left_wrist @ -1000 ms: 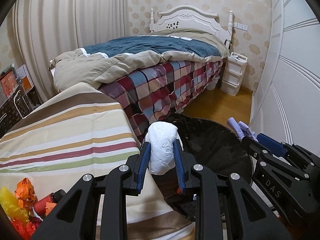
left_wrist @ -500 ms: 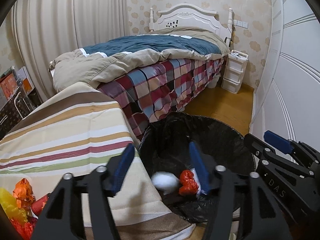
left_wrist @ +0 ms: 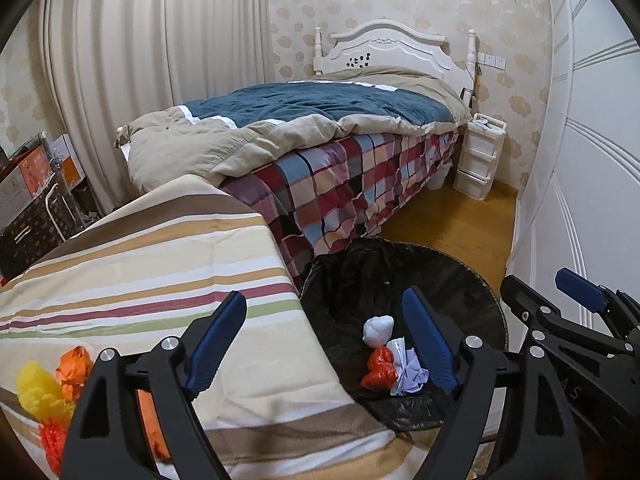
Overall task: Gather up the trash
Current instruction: 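Open both tools to drop the bag and cloth into the bin, then move the left tool back to the bed and grasp the tan bottle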
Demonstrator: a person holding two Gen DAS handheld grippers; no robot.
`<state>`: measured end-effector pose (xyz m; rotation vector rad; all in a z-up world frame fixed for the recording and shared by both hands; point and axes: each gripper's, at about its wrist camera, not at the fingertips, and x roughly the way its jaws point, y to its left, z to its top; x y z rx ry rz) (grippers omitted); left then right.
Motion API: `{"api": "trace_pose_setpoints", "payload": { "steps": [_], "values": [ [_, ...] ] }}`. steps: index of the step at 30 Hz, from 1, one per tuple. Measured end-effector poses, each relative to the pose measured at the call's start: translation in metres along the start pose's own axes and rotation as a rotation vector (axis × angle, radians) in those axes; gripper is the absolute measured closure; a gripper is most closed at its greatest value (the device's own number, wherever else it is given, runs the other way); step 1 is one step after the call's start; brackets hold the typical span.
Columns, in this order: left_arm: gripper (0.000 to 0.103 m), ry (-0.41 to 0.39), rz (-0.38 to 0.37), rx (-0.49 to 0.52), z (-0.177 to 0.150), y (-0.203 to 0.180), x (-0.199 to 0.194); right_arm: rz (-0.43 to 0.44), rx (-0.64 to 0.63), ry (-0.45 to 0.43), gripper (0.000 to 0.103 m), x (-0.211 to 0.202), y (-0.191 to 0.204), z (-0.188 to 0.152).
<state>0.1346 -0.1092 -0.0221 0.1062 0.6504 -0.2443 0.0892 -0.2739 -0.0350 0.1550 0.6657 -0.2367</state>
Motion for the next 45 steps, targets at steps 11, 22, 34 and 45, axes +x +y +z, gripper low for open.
{"api": "trace_pose_setpoints", "payload": {
  "steps": [11, 22, 34, 45],
  "values": [
    [0.023, -0.019, -0.007, -0.010, -0.016, 0.014, -0.044, 0.010, -0.008, -0.016, 0.025, -0.039, 0.010, -0.019],
    [0.022, -0.034, 0.027, -0.003, -0.052, 0.036, -0.092, 0.064, -0.045, -0.010, 0.025, -0.084, 0.036, -0.053],
    [0.022, -0.029, 0.068, -0.012, -0.097, 0.071, -0.132, 0.115, -0.100, 0.011, 0.025, -0.120, 0.057, -0.086],
    [0.022, -0.014, 0.107, -0.019, -0.125, 0.099, -0.150, 0.149, -0.151, 0.020, 0.025, -0.137, 0.076, -0.110]
  ]
}}
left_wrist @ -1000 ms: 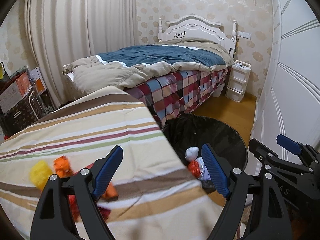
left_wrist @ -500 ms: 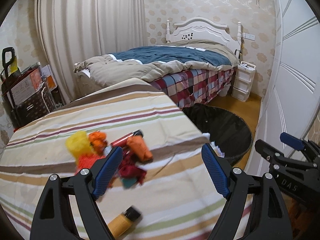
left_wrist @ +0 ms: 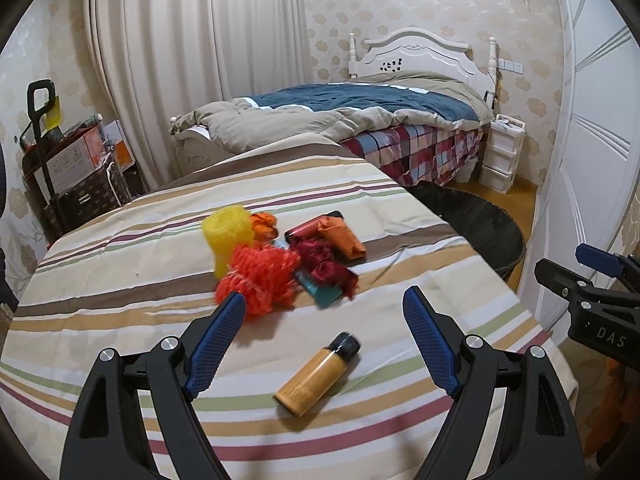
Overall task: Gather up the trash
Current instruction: 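Move the left tool back to the bed and grasp the tan bottle, then grasp the dark red cloth with the right tool while the left tool holds the tan bottle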
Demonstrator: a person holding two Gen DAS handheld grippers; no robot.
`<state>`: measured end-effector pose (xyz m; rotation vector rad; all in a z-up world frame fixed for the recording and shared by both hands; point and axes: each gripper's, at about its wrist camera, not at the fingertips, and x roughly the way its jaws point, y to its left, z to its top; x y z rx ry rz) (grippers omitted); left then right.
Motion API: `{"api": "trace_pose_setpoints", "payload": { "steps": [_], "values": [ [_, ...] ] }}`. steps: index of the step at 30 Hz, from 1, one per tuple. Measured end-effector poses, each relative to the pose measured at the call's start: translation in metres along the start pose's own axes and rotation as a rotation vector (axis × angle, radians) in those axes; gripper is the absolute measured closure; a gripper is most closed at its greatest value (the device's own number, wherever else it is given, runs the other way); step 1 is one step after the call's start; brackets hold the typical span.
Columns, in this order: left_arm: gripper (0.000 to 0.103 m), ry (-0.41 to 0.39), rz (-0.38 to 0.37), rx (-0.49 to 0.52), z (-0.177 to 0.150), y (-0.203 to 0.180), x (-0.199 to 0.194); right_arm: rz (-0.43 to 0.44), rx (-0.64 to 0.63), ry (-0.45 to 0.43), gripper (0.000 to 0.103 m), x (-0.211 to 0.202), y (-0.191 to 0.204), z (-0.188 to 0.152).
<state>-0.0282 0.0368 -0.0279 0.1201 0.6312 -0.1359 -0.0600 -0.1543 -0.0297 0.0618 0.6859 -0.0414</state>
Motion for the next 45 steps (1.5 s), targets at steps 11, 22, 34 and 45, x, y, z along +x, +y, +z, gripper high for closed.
{"api": "trace_pose_setpoints", "payload": {
  "steps": [11, 22, 34, 45],
  "values": [
    [0.023, 0.052, -0.005, 0.001, -0.023, 0.011, 0.010, 0.025, -0.026, 0.014, 0.025, 0.005, 0.016, -0.004],
    [0.051, 0.142, -0.064, 0.013, -0.034, 0.012, 0.031, 0.030, -0.036, 0.041, 0.025, 0.017, 0.023, -0.007],
    [0.074, 0.145, -0.094, 0.030, -0.037, 0.013, 0.024, 0.044, -0.054, 0.052, 0.025, 0.020, 0.031, -0.011],
    [0.074, 0.094, -0.008, -0.065, -0.027, 0.054, 0.012, 0.105, -0.113, 0.054, 0.025, 0.025, 0.063, -0.009]
  ]
}}
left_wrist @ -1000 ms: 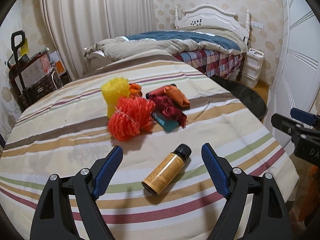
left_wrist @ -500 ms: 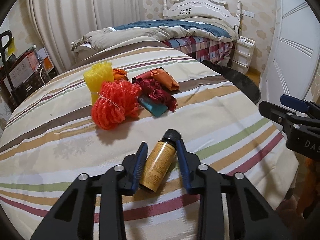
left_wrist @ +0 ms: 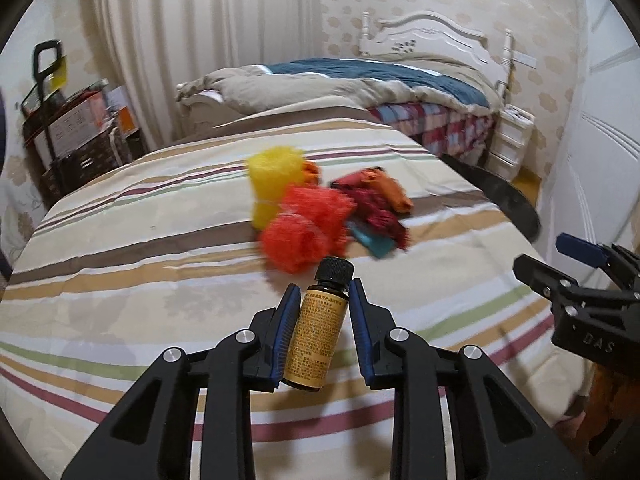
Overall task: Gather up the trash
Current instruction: 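Grasp the dark red cloth with the right tool while the left tool holds the tan bottle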
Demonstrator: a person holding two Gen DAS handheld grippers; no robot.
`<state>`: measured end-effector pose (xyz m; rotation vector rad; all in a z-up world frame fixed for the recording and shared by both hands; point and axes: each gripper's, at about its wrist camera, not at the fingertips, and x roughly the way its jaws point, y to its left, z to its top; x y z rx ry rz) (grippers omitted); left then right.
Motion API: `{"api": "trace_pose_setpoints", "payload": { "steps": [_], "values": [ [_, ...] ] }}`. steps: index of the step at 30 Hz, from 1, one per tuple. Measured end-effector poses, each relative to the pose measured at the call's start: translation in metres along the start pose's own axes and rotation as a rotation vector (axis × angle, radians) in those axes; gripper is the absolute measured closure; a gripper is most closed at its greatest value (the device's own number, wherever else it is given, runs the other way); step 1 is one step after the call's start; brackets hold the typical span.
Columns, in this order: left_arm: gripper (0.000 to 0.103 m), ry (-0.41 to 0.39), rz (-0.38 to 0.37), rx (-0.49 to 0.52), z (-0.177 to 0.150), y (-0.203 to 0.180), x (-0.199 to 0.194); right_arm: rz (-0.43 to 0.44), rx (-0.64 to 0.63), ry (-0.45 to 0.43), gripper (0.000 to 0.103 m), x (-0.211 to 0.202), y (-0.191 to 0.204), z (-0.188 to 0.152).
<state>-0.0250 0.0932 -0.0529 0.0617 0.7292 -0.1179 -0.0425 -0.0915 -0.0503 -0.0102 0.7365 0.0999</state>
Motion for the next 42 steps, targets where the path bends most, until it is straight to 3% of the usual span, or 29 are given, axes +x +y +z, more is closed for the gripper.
{"api": "trace_pose_setpoints", "payload": {
  "steps": [9, 14, 24, 26, 28, 42],
  "values": [
    [0.074, -0.001, 0.097, -0.104, 0.007, 0.051, 0.009, 0.060, -0.056, -0.004, 0.025, 0.024, 0.034, 0.025],
    [0.074, -0.015, 0.145, -0.126, 0.013, 0.070, 0.012, 0.094, -0.105, 0.022, 0.039, 0.042, 0.058, 0.038],
    [0.074, 0.008, 0.161, -0.164, 0.019, 0.090, 0.030, 0.117, -0.149, 0.090, 0.050, 0.085, 0.086, 0.056],
    [0.074, 0.011, 0.159, -0.167, 0.020, 0.089, 0.031, 0.122, -0.149, 0.114, 0.069, 0.092, 0.088, 0.058],
    [0.074, 0.014, 0.157, -0.173, 0.022, 0.089, 0.033, 0.131, -0.149, 0.135, 0.076, 0.096, 0.088, 0.056],
    [0.074, -0.027, 0.126, -0.158, 0.030, 0.072, 0.018, 0.122, -0.072, 0.052, 0.080, 0.055, 0.050, 0.056]
  ]
}}
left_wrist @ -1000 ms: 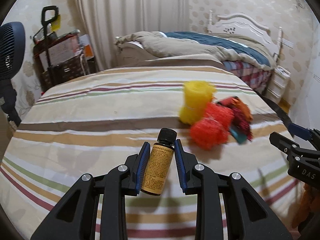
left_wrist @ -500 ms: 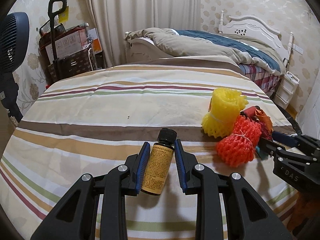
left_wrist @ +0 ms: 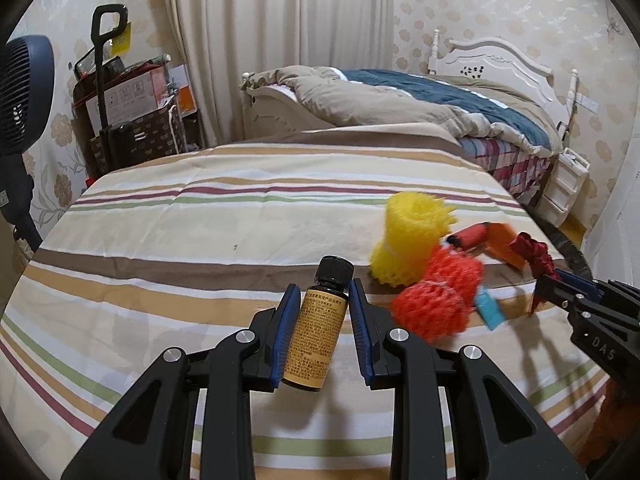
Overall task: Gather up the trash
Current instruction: 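Grasp the dark red cloth with the right tool while the left tool holds the tan bottle, then carry the bottle and red cloth over the black bin and open both tools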
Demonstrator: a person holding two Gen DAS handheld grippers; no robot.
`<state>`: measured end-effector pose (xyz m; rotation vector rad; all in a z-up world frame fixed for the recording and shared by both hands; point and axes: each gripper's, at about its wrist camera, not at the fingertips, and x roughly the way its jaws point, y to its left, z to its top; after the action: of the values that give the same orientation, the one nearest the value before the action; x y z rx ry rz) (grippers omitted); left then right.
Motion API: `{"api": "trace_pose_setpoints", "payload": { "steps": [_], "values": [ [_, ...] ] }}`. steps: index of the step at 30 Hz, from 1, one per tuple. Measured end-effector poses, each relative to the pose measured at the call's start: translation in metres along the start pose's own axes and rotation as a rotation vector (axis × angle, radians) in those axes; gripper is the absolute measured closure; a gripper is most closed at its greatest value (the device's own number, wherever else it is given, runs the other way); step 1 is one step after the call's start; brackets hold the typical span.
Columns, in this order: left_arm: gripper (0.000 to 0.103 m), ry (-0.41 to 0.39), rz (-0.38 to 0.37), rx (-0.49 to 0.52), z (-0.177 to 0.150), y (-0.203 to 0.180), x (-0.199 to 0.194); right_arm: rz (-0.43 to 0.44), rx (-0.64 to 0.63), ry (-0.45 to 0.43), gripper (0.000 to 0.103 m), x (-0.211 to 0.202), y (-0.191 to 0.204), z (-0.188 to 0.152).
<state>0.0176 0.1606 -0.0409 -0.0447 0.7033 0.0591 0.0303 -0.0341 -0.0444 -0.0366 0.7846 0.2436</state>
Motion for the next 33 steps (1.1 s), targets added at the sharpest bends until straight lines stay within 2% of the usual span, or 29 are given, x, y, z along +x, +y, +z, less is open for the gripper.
{"api": "trace_pose_setpoints", "payload": {
  "steps": [6, 17, 33],
  "values": [
    [0.074, -0.038, -0.047, 0.034, 0.009, -0.024, -0.012, -0.048, 0.071, -0.051, 0.080, -0.023, -0.035, 0.002],
    [0.074, -0.062, -0.134, 0.081, 0.022, -0.072, -0.015, -0.125, 0.152, -0.096, 0.080, -0.039, -0.086, 0.002],
    [0.074, -0.099, -0.247, 0.192, 0.051, -0.161, 0.010, -0.229, 0.222, -0.137, 0.080, -0.041, -0.147, 0.015]
  ]
}}
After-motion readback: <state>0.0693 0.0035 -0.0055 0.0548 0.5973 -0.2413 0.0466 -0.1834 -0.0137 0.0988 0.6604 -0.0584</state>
